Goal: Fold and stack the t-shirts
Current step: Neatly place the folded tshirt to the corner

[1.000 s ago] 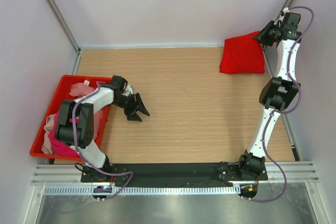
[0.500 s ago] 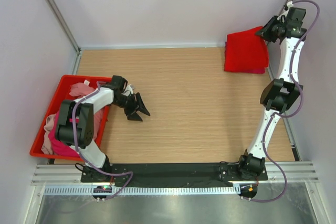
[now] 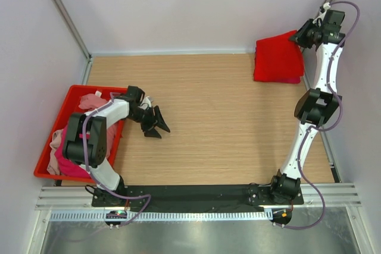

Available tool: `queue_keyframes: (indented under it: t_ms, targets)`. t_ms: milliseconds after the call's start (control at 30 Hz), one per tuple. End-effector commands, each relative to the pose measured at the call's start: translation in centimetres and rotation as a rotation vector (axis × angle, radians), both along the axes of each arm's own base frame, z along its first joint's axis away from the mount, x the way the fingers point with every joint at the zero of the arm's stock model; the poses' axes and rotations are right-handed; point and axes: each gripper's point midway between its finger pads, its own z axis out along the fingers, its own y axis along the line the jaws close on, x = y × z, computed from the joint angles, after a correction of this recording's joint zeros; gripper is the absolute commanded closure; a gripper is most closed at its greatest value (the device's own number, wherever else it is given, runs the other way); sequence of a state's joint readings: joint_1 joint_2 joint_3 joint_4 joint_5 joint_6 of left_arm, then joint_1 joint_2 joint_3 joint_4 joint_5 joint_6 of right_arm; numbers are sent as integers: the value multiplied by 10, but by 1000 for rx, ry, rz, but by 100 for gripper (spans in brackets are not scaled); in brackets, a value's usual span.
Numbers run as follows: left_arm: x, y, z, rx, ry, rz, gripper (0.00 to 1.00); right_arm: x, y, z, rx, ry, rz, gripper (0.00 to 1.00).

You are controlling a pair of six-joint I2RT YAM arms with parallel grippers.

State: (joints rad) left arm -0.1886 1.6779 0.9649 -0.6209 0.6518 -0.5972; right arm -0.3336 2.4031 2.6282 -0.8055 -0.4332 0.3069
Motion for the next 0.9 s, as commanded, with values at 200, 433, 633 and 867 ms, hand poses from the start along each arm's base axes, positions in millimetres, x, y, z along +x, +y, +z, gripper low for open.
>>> queue_keyframes:
  t_ms: [200, 433, 633, 867]
  targets:
    - [7, -5, 2, -18, 16, -5, 45, 39, -11, 11, -70, -171, 16, 99]
    - [11, -5, -6, -11, 51, 12, 45, 59, -28, -14, -98, -191, -29, 99]
    - [17, -7, -11, -6, 77, 27, 45, 70, -44, -48, -124, -171, -75, 99]
    - [15, -6, -19, 11, 111, 44, 46, 85, -73, -100, -196, -139, -171, 97]
